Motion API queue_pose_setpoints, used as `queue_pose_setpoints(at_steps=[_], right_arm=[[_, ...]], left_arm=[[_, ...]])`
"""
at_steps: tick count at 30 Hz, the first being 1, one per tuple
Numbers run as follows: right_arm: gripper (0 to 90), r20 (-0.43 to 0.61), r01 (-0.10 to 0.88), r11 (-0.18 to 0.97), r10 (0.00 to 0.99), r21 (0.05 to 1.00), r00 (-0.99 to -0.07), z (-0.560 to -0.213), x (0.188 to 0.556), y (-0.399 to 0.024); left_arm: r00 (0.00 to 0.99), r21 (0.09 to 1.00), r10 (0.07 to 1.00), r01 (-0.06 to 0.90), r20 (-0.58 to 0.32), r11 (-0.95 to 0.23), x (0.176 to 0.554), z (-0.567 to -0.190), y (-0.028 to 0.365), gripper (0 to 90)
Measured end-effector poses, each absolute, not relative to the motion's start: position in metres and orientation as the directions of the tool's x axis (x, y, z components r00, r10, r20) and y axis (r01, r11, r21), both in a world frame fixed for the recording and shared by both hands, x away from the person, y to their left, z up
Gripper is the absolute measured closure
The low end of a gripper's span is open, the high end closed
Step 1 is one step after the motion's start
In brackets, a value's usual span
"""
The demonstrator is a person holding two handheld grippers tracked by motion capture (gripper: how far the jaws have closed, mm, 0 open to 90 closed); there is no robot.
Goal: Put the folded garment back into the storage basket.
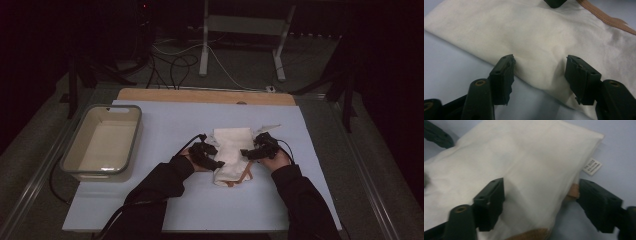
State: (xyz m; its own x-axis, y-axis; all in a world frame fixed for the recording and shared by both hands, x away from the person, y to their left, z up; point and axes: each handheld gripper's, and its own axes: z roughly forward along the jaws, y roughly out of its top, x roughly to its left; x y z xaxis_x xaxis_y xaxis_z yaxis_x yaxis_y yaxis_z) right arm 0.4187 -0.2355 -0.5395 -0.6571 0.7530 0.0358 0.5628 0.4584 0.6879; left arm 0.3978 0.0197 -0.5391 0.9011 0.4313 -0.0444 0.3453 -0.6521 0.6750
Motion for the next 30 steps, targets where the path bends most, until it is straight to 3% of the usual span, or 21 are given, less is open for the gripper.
queue_pose_setpoints(at_steps=[5,9,14,22,30], right_arm=[[39.3,0.05,0.568,0.46,0.746,0.682,-0.664,-0.537,0.414,-0.234],[52.7,0.062,0.57,0.474,0.731,0.672,-0.68,-0.535,0.411,-0.231],[59.1,0.075,0.574,0.481,0.721,0.663,-0.689,-0.534,0.41,-0.23],[68.8,0.082,0.576,0.498,0.706,0.649,-0.704,-0.532,0.408,-0.228],[76.2,0.104,0.581,0.49,0.7,0.65,-0.706,-0.533,0.406,-0.227]], left_arm=[[0.905,0.656,0.423,0.347,-0.047,-0.67,0.397,-0.536,0.016,49.8],[0.918,0.65,0.391,0.334,-0.061,-0.683,0.394,-0.535,0.013,66.7],[0.925,0.648,0.373,0.329,-0.075,-0.687,0.393,-0.534,0.013,75.3],[0.933,0.628,0.356,0.31,-0.056,-0.714,0.391,-0.531,0.008,84.4],[0.934,0.618,0.358,0.291,-0.017,-0.731,0.387,-0.53,0.005,86.0]])
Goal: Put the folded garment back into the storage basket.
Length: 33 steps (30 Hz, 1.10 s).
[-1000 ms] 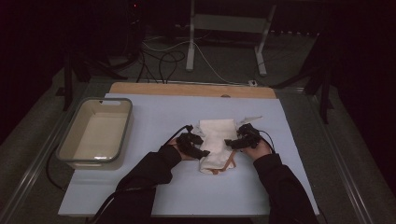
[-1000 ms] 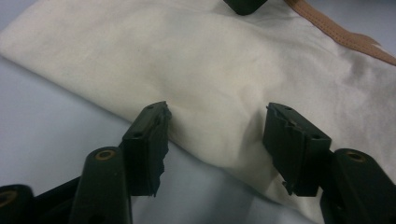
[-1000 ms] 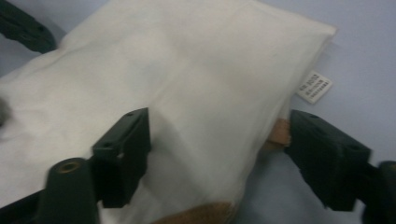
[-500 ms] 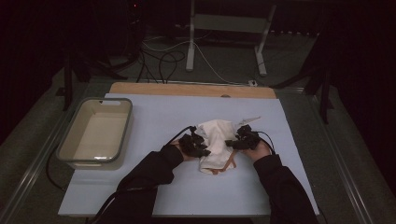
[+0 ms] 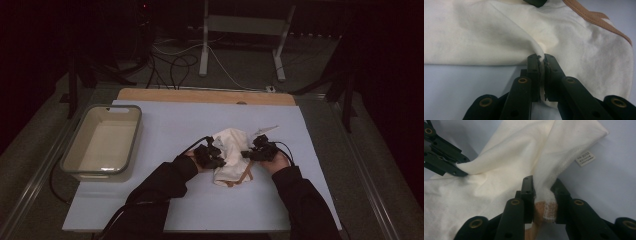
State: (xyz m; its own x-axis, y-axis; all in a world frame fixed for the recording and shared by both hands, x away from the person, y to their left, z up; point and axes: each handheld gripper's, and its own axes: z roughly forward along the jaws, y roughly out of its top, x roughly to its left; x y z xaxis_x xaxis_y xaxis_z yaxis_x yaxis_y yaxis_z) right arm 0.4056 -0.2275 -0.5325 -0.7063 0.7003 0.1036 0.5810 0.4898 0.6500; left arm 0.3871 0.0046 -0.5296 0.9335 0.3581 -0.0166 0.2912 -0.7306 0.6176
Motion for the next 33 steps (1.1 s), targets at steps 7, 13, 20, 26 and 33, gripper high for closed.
queue_pose_setpoints(at_steps=[7,13,20,26,33], right_arm=[[82.5,0.087,0.571,0.505,0.696,0.648,-0.713,-0.531,0.404,-0.223],[83.7,0.069,0.566,0.51,0.7,0.648,-0.711,-0.529,0.403,-0.221],[83.9,0.075,0.566,0.5,0.702,0.656,-0.708,-0.523,0.402,-0.221],[83.9,0.078,0.565,0.495,0.702,0.66,-0.707,-0.517,0.4,-0.218],[83.8,0.087,0.556,0.486,0.695,0.674,-0.714,-0.505,0.398,-0.216]], left_arm=[[0.934,0.622,0.357,0.292,-0.021,-0.726,0.388,-0.53,0.005,87.0],[0.931,0.626,0.362,0.306,-0.041,-0.717,0.39,-0.529,0.007,87.3],[0.932,0.626,0.36,0.3,-0.033,-0.72,0.389,-0.525,0.01,87.3],[0.935,0.63,0.352,0.292,-0.031,-0.719,0.388,-0.519,0.014,87.2],[0.934,0.643,0.355,0.286,-0.023,-0.71,0.386,-0.505,0.02,87.2]])
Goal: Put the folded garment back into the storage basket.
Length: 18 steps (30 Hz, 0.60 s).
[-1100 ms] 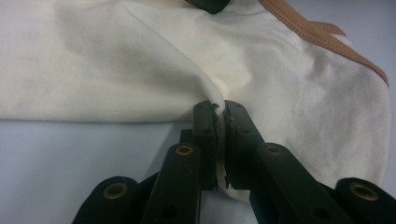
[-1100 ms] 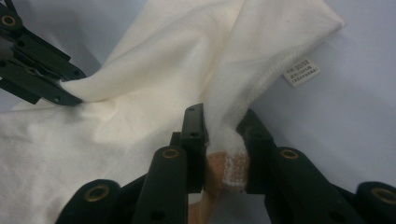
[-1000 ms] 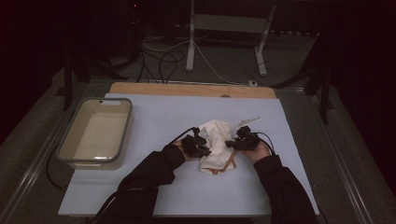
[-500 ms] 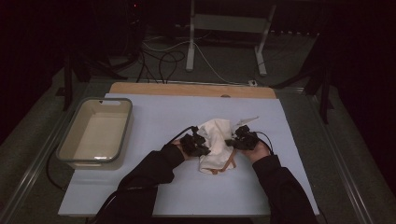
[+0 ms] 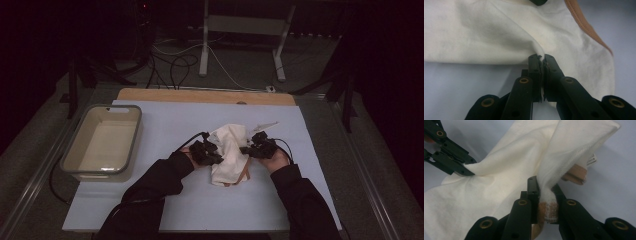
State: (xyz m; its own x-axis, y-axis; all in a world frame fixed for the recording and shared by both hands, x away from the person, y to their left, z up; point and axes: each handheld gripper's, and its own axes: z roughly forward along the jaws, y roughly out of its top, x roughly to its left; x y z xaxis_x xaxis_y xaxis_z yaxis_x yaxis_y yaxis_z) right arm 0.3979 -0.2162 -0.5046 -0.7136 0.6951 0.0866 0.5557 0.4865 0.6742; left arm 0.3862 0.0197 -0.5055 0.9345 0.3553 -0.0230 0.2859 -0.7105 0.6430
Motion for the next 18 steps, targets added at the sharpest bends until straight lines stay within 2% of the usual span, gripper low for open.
queue_pose_setpoints(at_steps=[18], right_arm=[[83.9,0.073,0.522,0.487,0.678,0.701,-0.731,-0.476,0.394,-0.206]], left_arm=[[0.936,0.652,0.35,0.249,0.026,-0.716,0.379,-0.469,0.03,87.3]])
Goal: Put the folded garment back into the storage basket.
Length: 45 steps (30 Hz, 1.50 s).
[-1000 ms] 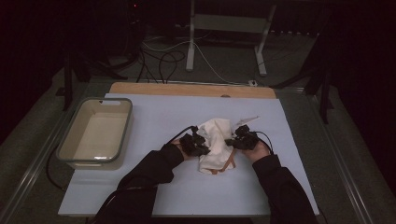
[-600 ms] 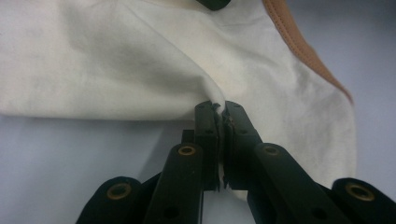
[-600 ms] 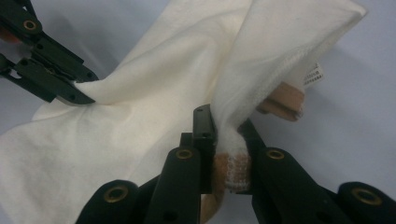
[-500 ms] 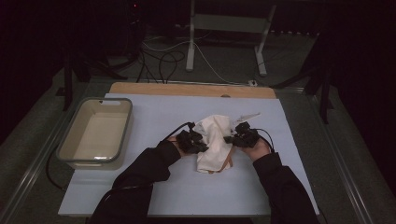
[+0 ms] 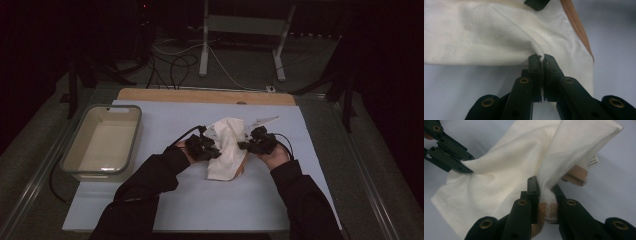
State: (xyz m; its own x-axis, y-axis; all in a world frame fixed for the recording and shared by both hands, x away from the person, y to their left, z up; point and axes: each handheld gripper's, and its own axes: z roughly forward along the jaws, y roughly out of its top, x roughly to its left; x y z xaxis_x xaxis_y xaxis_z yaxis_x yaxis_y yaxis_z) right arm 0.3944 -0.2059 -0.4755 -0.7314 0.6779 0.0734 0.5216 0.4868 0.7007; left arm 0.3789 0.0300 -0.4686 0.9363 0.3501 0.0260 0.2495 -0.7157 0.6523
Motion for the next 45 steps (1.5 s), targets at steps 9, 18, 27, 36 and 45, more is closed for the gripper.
queue_pose_setpoints(at_steps=[9,18,27,36,45], right_arm=[[83.8,0.063,0.501,0.487,0.669,0.715,-0.741,-0.464,0.395,-0.198],[83.8,0.053,0.483,0.498,0.655,0.72,-0.753,-0.457,0.395,-0.189],[83.8,0.048,0.465,0.498,0.642,0.732,-0.765,-0.445,0.395,-0.176],[83.8,0.047,0.451,0.506,0.626,0.735,-0.779,-0.441,0.397,-0.159],[83.8,0.043,0.435,0.521,0.605,0.734,-0.795,-0.438,0.398,-0.141]], left_arm=[[0.928,0.655,0.369,0.249,0.051,-0.714,0.377,-0.455,0.038,87.3],[0.923,0.652,0.379,0.249,0.064,-0.716,0.375,-0.445,0.047,87.3],[0.914,0.65,0.397,0.253,0.081,-0.716,0.372,-0.432,0.061,87.2],[0.903,0.645,0.42,0.269,0.089,-0.715,0.369,-0.425,0.077,87.2],[0.894,0.638,0.437,0.283,0.094,-0.716,0.367,-0.42,0.094,87.2]])
